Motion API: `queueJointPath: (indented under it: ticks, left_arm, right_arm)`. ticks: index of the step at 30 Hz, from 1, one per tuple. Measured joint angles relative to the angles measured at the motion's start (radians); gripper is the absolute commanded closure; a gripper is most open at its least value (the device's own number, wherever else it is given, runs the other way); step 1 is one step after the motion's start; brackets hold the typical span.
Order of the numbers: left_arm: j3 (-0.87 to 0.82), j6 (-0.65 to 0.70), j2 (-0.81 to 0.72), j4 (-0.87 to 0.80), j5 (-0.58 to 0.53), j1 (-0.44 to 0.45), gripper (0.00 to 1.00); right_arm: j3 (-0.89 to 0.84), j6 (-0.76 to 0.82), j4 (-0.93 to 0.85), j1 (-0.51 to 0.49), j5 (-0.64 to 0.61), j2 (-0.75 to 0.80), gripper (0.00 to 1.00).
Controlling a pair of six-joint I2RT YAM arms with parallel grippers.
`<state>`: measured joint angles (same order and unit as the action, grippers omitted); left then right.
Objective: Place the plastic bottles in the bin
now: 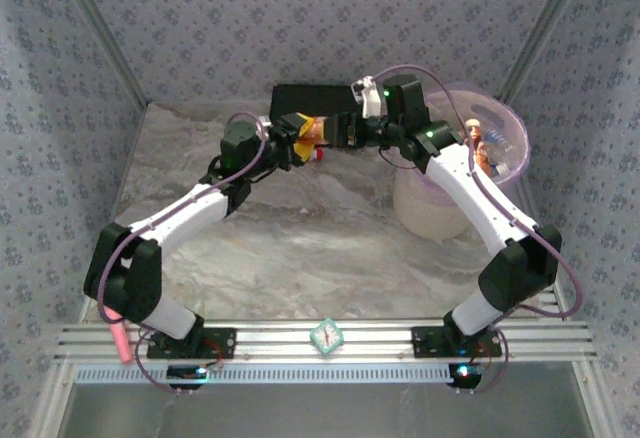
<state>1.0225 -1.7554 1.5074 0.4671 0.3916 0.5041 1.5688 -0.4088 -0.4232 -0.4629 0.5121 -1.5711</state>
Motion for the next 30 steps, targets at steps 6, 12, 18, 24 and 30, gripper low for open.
queueJointPath:
  ticks: [6, 12, 18, 24, 30]
  left_arm:
    - [0.016, 0.0, 0.001, -0.003, 0.001, 0.0, 0.53]
    - [0.037, 0.022, 0.001, -0.022, -0.005, 0.0, 0.25]
    - [0.049, 0.109, -0.007, -0.063, -0.014, 0.002, 0.05]
    - [0.05, 0.216, -0.057, -0.177, -0.04, -0.009, 0.05]
    - [0.076, 0.333, -0.053, -0.319, -0.046, -0.016, 0.06]
  right_arm:
    - [0.016, 0.005, -0.011, 0.007, -0.007, 0.0, 0.5]
    - [0.043, 0.01, -0.043, 0.007, -0.021, 0.0, 0.56]
    - [0.12, 0.058, -0.129, 0.006, -0.061, 0.0, 0.58]
    - [0.226, 0.135, -0.266, 0.074, -0.163, 0.047, 0.59]
    - [0.282, 0.172, -0.408, 0.312, -0.288, 0.264, 0.7]
